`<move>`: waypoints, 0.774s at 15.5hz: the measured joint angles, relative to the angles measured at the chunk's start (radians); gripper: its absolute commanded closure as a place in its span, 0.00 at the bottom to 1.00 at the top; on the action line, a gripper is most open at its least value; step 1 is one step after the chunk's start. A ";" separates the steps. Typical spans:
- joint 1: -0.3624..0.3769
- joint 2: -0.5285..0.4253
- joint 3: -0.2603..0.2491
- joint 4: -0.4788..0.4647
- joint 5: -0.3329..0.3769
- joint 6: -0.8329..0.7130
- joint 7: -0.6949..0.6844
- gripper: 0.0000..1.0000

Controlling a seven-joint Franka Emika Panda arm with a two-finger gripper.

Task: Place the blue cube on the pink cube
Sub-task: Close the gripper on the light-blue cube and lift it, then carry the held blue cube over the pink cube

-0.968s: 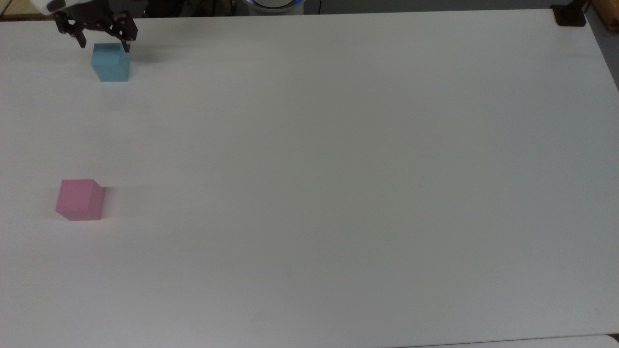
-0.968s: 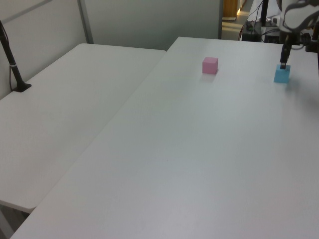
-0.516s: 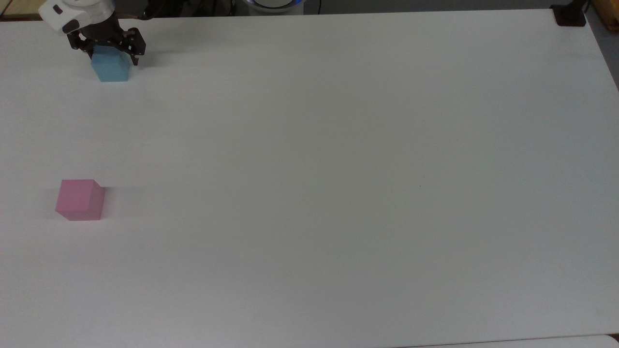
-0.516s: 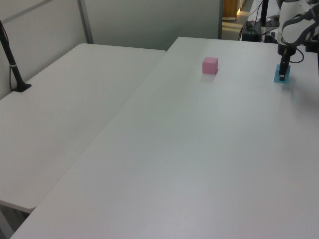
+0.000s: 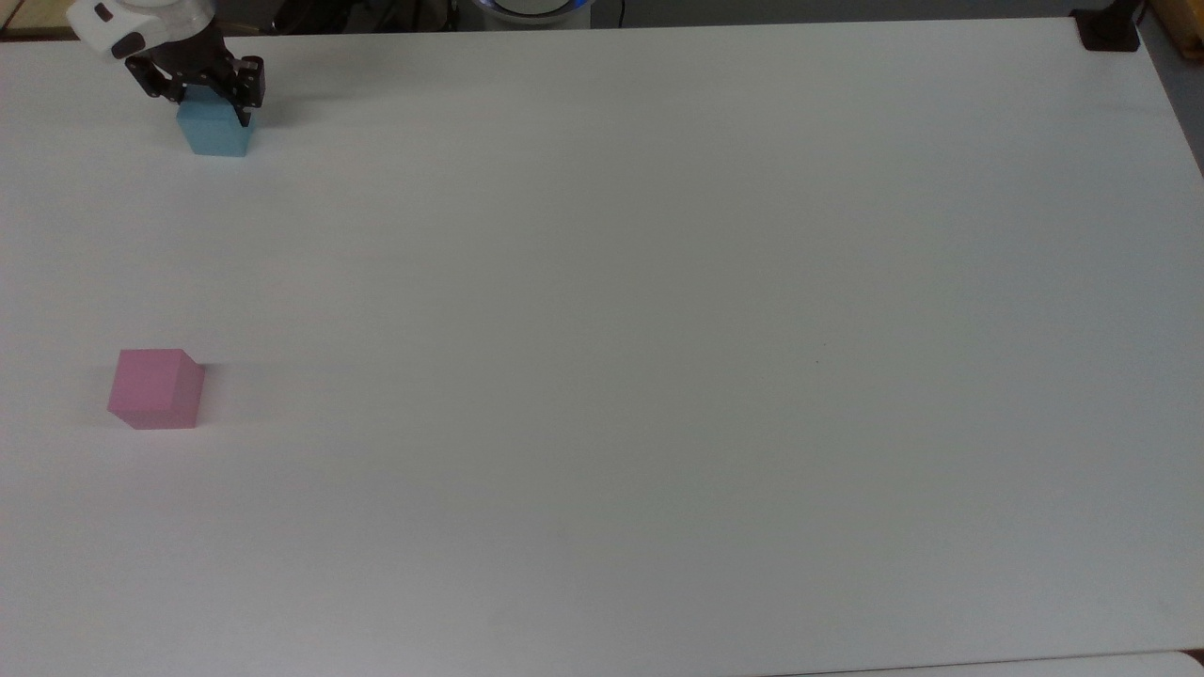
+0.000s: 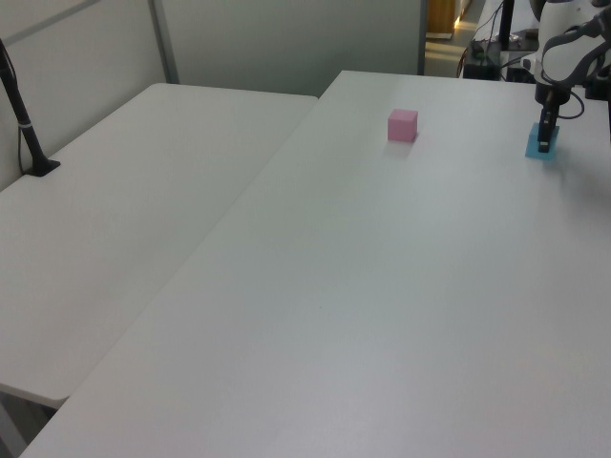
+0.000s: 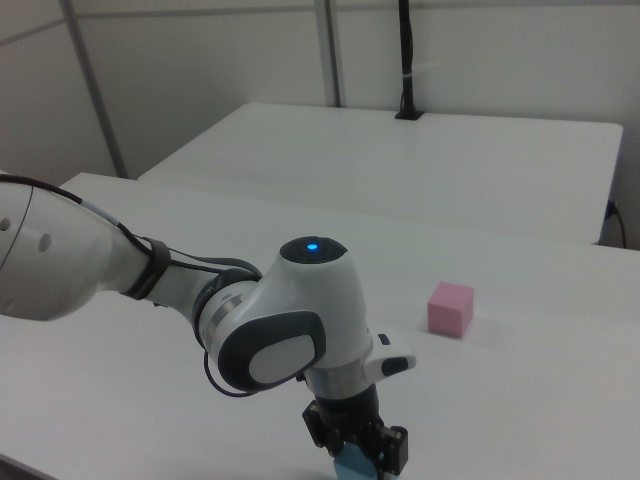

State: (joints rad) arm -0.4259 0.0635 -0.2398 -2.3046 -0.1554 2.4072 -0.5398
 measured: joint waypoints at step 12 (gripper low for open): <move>0.059 -0.109 0.012 0.417 0.000 -0.596 -0.023 0.76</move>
State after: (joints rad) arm -0.3668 -0.0455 -0.2278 -1.8875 -0.1553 1.8113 -0.5628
